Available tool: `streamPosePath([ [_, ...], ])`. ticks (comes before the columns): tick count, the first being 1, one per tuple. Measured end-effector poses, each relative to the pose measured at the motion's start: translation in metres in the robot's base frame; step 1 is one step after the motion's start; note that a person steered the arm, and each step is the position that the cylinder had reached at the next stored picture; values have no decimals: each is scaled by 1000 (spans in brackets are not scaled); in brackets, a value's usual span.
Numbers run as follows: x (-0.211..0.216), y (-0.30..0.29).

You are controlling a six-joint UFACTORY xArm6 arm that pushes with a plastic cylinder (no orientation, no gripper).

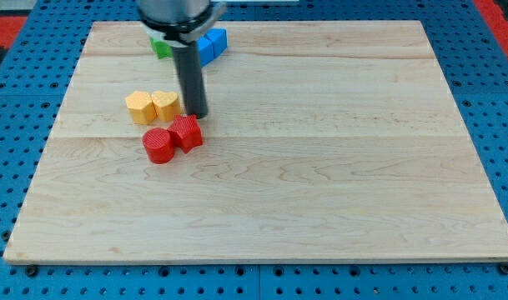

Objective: Point your arm at the center

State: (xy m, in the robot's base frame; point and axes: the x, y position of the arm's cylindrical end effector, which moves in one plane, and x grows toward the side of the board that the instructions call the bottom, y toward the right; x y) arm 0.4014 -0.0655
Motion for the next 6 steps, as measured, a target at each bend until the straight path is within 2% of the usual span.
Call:
streamPosePath([
  [3,-7,75],
  [6,-11,89],
])
